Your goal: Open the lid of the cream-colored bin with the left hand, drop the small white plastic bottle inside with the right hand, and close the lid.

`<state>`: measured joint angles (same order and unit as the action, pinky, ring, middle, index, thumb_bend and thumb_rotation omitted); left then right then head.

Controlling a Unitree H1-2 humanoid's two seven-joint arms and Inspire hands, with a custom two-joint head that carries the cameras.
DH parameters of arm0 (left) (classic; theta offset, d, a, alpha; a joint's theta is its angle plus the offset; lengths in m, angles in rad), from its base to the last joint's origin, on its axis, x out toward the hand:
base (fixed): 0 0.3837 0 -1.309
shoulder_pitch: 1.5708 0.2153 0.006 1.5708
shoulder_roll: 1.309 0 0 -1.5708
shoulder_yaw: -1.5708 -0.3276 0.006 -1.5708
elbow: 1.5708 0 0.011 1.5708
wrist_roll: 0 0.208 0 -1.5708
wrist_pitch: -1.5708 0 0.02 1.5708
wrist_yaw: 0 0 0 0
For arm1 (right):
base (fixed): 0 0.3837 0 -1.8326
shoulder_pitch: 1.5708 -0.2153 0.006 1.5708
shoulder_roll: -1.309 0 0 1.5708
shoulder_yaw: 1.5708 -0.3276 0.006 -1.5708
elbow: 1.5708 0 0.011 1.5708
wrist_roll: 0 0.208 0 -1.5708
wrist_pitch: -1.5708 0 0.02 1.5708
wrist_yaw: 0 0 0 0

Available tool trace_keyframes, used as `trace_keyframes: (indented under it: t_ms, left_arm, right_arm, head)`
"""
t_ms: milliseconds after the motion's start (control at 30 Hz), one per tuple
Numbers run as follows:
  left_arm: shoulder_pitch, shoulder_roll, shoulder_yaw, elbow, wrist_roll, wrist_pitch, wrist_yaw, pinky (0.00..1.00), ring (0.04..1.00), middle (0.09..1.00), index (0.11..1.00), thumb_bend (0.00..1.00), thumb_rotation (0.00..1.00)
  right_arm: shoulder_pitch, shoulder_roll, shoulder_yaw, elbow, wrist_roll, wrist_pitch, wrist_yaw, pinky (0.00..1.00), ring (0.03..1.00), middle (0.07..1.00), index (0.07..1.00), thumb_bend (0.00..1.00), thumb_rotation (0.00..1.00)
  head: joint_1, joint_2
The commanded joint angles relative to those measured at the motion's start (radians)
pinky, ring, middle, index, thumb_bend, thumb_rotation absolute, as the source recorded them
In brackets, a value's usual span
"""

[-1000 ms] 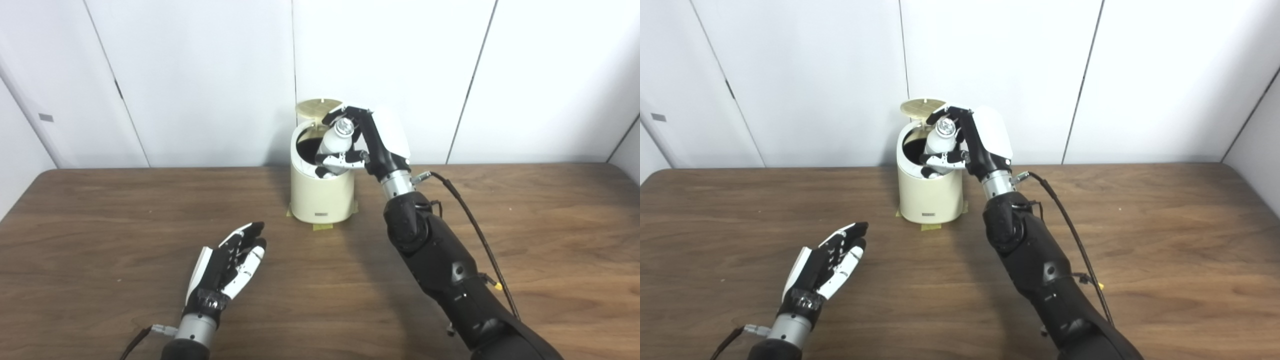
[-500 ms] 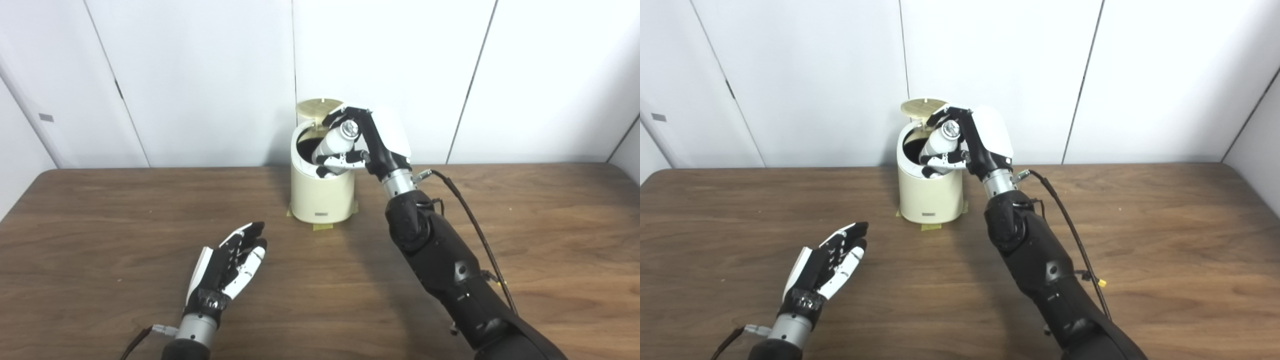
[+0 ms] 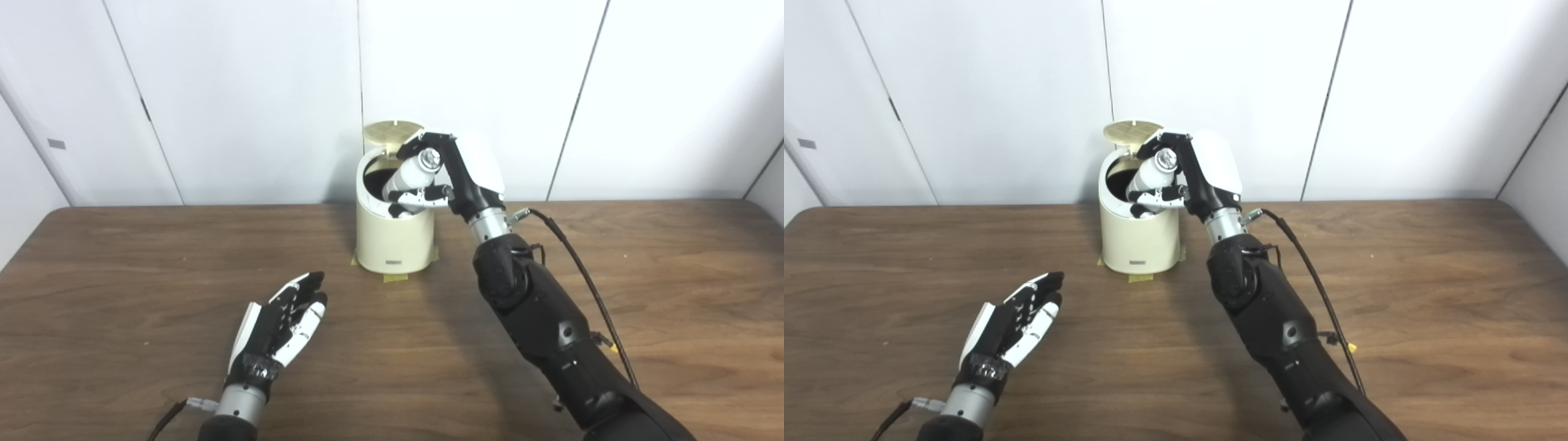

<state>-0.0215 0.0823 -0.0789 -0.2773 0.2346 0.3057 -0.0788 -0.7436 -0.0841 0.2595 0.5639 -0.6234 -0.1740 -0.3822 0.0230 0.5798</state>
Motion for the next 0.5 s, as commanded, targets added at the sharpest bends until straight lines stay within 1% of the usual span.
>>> trace_keyframes:
  t_ms: [0,67,267,467]
  left_arm:
    - [-0.027,-0.001,-0.001,-0.023,0.002,-0.019,0.009,0.83,0.874,0.871,0.866,0.39,0.63]
    - [-0.030,-0.002,0.000,-0.021,-0.001,-0.019,0.010,0.84,0.880,0.875,0.869,0.39,0.63]
    - [-0.033,-0.004,-0.001,-0.018,-0.007,-0.018,0.006,0.86,0.887,0.878,0.871,0.39,0.63]
    - [-0.035,-0.002,-0.002,-0.016,-0.003,-0.023,0.008,0.85,0.882,0.874,0.863,0.39,0.63]
  right_arm:
    - [-0.028,-0.011,0.001,-0.034,-0.010,-0.014,-0.008,0.45,0.568,0.637,0.496,0.52,0.13]
    - [-0.030,-0.013,0.001,-0.031,-0.012,-0.018,-0.016,0.46,0.573,0.650,0.496,0.52,0.14]
    - [-0.029,-0.016,0.000,-0.035,-0.025,-0.019,-0.026,0.46,0.568,0.639,0.496,0.52,0.14]
    - [-0.028,-0.015,-0.001,-0.034,-0.031,-0.017,-0.028,0.46,0.568,0.640,0.495,0.52,0.14]
  head:
    - [0.001,0.000]
    - [0.000,-0.001]
    - [0.001,-0.003]
    - [0.001,-0.004]
